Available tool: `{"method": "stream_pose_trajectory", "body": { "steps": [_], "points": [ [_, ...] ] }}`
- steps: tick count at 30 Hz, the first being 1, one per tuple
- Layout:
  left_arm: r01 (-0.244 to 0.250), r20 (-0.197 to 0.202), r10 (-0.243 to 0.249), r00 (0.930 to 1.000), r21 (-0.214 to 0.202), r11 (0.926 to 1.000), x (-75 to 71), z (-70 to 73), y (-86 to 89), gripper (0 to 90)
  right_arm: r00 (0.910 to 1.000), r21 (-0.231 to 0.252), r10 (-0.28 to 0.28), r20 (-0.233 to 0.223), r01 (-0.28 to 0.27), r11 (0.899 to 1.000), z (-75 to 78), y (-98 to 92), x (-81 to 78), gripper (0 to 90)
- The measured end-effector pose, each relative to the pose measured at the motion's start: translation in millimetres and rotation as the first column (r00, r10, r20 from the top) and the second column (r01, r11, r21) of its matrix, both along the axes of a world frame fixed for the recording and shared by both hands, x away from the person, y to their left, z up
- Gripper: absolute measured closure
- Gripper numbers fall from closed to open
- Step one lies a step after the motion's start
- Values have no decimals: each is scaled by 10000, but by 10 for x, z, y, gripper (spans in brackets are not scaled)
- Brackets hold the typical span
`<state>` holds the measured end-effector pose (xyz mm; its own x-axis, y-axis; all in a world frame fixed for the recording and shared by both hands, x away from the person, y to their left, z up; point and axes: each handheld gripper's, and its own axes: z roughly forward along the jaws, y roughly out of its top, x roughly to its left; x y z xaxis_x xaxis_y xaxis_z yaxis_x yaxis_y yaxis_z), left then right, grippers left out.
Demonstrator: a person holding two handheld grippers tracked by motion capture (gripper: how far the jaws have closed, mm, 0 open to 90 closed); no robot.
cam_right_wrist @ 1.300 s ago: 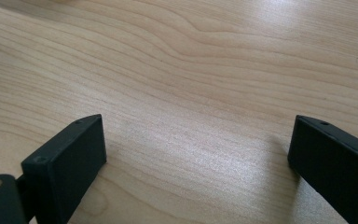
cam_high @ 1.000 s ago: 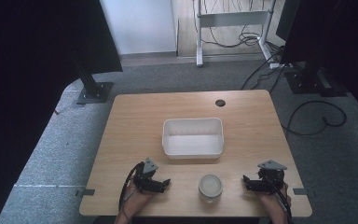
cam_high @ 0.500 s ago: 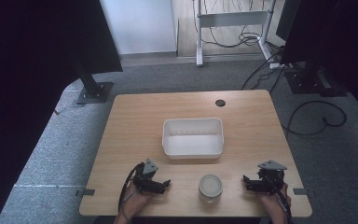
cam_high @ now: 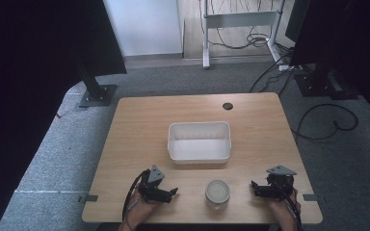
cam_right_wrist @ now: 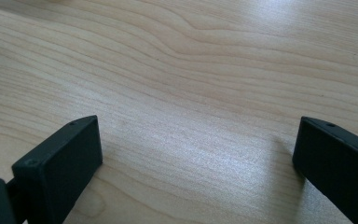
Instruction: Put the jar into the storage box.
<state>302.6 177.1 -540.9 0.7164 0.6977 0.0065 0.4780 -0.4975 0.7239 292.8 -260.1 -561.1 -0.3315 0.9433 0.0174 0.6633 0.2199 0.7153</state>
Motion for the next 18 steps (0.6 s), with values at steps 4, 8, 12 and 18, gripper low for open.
{"method": "stream_pose_trajectory", "body": {
  "steps": [4, 8, 12, 18],
  "points": [
    [174, 19, -174, 9998, -117, 9998, -35, 23, -23, 56, 10000, -2, 1, 2, -1, 10000, 0, 0, 0, 10],
    [369, 51, -368, 9993, -183, 9992, -84, 40, -51, 62, 10000, -5, 25, 10, -25, 10000, 0, 0, -3, 13],
    [540, 78, -539, 9985, -194, 9984, -121, 53, -87, 62, 10000, -4, 41, 13, -41, 10000, 0, 1, -5, 13],
    [923, 253, -918, 9955, -203, 9955, -174, 101, -166, 61, 10000, -3, 42, 20, -42, 10000, 0, 2, -6, 13]
  ]
}}
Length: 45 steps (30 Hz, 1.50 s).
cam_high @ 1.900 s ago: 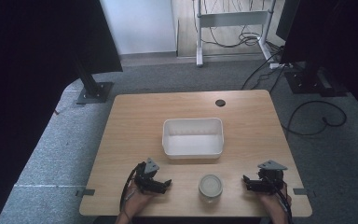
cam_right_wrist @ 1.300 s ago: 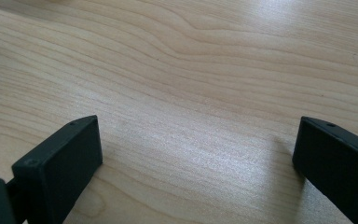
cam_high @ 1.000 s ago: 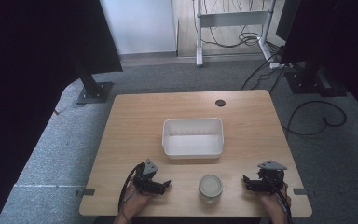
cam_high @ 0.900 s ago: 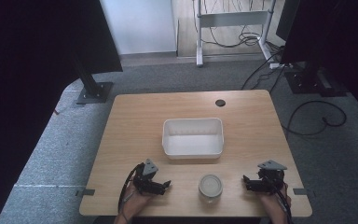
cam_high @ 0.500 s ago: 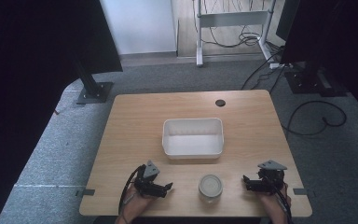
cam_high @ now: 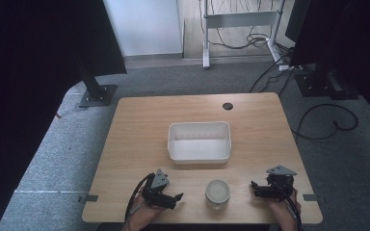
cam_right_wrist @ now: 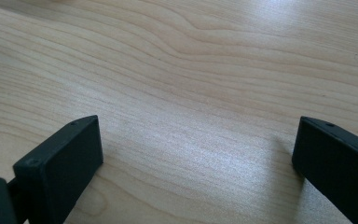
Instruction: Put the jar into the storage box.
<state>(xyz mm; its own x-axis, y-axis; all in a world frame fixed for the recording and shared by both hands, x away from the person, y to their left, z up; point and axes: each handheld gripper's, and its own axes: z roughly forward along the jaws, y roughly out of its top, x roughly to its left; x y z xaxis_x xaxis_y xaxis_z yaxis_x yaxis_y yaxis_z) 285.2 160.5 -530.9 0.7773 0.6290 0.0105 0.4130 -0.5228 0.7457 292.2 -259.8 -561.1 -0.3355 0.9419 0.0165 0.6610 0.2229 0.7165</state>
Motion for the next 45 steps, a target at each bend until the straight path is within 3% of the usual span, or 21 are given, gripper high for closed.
{"method": "stream_pose_trajectory", "body": {
  "steps": [7, 21, 34, 45],
  "points": [
    [447, 120, -446, 9989, -100, 9990, -67, 59, -100, 51, 10000, -7, 14, -4, -14, 10000, 0, -1, 0, 13],
    [1348, 334, -1338, 9905, -299, 9904, -145, 109, -334, 43, 10000, -3, 43, -5, -43, 10000, 1, 1, -4, 13],
    [2202, 512, -2181, 9746, -410, 9746, -208, 142, -589, 30, 10000, 6, 83, -10, -83, 10000, 1, 2, -7, 13],
    [2545, 454, -2532, 9663, -240, 9668, -199, 121, -778, 29, 9999, 5, 107, -9, -107, 9999, 1, 3, -7, 13]
  ]
}}
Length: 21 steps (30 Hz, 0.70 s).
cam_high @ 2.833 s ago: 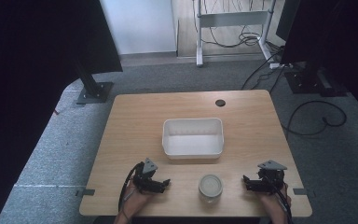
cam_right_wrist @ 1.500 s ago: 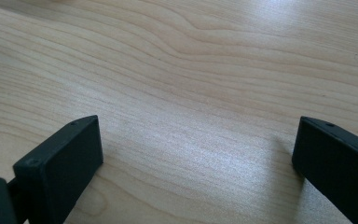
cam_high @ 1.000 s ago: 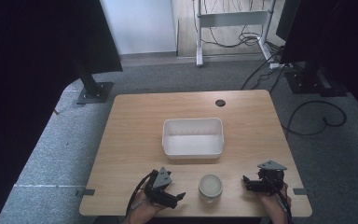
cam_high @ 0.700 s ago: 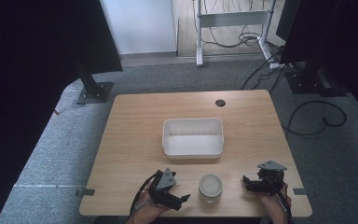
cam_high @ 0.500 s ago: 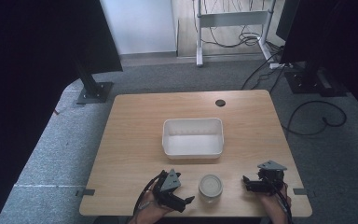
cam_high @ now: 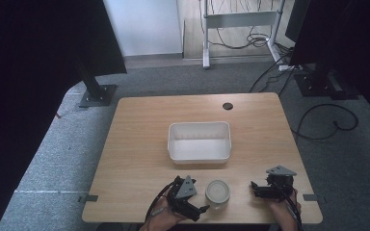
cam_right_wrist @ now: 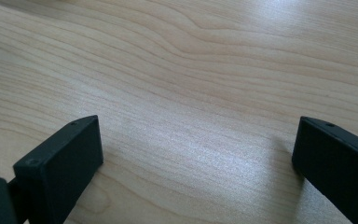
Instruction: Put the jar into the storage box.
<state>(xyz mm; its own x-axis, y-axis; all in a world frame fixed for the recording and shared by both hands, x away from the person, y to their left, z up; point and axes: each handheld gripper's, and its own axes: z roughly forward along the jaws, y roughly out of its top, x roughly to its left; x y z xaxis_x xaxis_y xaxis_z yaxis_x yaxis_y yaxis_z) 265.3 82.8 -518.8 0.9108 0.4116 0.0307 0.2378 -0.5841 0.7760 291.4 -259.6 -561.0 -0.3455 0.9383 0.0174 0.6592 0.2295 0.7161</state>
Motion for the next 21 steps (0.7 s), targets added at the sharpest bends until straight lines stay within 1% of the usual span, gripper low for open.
{"method": "stream_pose_trajectory", "body": {
  "steps": [12, 21],
  "points": [
    [379, 133, -384, 9992, 313, 9988, -5, -14, -226, 31, 10000, -1, 9, -1, -9, 10000, 0, 0, 0, 13],
    [459, 21, -460, 9989, 393, 9982, 23, -48, -365, 42, 10000, -3, 13, -1, -13, 10000, 0, 0, 0, 13]
  ]
}}
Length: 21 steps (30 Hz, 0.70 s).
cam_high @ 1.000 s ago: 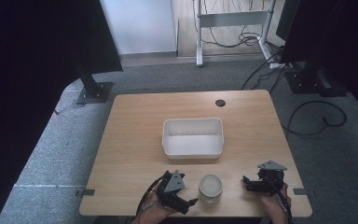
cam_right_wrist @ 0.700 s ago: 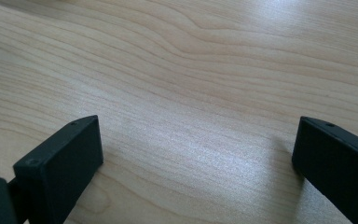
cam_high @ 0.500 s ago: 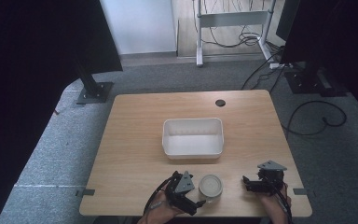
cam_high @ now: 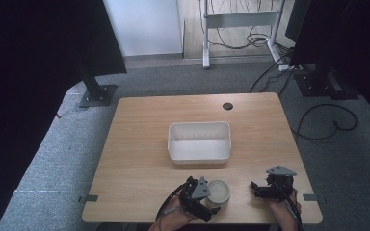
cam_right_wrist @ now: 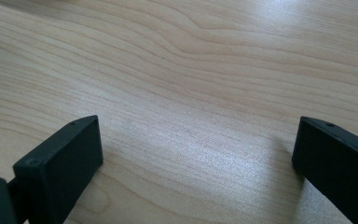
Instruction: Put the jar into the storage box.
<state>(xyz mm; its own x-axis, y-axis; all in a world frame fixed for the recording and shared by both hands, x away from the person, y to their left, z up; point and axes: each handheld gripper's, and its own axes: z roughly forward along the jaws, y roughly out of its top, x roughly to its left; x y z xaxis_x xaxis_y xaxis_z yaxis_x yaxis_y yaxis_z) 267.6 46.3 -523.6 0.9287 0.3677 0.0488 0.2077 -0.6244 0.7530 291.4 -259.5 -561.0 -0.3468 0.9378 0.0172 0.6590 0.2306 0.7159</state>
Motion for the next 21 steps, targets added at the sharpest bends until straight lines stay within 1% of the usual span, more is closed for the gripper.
{"method": "stream_pose_trajectory", "body": {
  "steps": [4, 9, 14, 16, 18, 21],
  "points": [
    [46, -17, -46, 10000, 72, 10000, 18, -16, -72, 46, 10000, 2, 4, 0, -4, 10000, 0, 0, 0, 13],
    [35, -172, -34, 9998, 25, 10000, 48, -54, -130, 57, 10000, 0, 20, 6, -20, 10000, 0, 0, 0, 13],
    [120, -160, -117, 9998, 198, 9997, 64, -76, -193, 84, 10000, 0, 31, 9, -31, 10000, 0, 1, 0, 13],
    [23, -145, -19, 9999, 259, 9997, 61, -74, -211, 91, 10000, -1, 40, 10, -40, 10000, 0, 1, -1, 13],
    [-63, -223, 67, 9997, 199, 9998, 64, -66, -215, 96, 10000, -2, 48, 12, -48, 10000, 0, 1, -1, 13],
    [-169, -56, 171, 9998, 301, 9994, 54, -53, -221, 100, 10000, -1, 55, 12, -55, 10000, 0, 1, -2, 13]
  ]
}}
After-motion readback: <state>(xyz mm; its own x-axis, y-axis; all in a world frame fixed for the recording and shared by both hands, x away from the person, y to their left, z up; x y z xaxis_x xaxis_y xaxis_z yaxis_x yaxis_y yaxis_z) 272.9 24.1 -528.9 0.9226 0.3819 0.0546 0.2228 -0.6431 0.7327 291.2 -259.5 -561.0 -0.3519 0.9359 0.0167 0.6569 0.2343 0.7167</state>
